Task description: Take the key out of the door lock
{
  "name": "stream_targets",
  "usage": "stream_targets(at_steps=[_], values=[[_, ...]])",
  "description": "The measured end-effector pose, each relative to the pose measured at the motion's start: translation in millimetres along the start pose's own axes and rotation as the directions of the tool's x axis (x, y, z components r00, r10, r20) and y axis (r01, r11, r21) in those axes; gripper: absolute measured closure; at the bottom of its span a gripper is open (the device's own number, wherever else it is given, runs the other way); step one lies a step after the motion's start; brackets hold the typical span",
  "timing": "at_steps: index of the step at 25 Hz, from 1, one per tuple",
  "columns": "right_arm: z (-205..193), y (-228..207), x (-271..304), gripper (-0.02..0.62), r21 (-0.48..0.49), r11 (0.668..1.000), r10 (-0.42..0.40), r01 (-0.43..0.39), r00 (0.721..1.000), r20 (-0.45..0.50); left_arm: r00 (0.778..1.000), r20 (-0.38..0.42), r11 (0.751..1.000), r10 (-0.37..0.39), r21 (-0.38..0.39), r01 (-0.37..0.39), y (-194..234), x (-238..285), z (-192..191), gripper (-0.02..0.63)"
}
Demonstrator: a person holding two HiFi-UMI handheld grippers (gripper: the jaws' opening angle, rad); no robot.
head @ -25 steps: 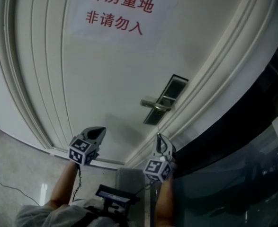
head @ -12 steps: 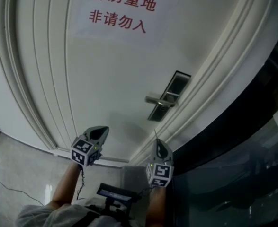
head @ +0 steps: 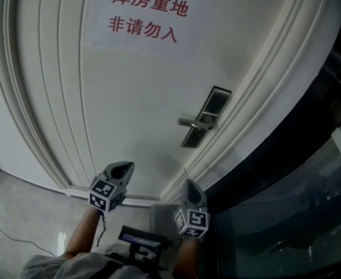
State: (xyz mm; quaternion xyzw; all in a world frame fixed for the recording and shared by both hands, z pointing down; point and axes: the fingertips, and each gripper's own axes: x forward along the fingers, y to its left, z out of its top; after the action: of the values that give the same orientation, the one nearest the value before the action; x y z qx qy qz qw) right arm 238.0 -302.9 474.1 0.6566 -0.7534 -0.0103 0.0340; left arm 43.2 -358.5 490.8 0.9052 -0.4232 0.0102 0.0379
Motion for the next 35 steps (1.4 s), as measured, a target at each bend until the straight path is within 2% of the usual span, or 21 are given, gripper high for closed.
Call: stream_targets(at_steps=[7,17,27,35], values=[[1,16,-11,0.574,-0.023,1.000,0.010,-0.010,1.000,0.019,1.000,0.000,1.000,-0.001,-0.013,0.001,0,-11,-6,0.598],[-6,20,-4,0.574,0.015,1.000,-0.006,0.006,1.000,0.001,1.000,-0.010,1.000,0.002,-0.008,-0.002,10,-13,-8,0.598],[-10,31,4,0.575,-0.006,0.999,0.038,-0.038,0.999,-0.014,1.000,-0.015,1.000,0.002,-0.015,-0.003,16,-12,-9,0.598],[-10,33,2,0.575,-0.010,0.999,0.040,-0.040,0.999,-0.026,1.000,-0.014,1.000,0.000,-0.012,0.000,15,-11,-9,0.598]])
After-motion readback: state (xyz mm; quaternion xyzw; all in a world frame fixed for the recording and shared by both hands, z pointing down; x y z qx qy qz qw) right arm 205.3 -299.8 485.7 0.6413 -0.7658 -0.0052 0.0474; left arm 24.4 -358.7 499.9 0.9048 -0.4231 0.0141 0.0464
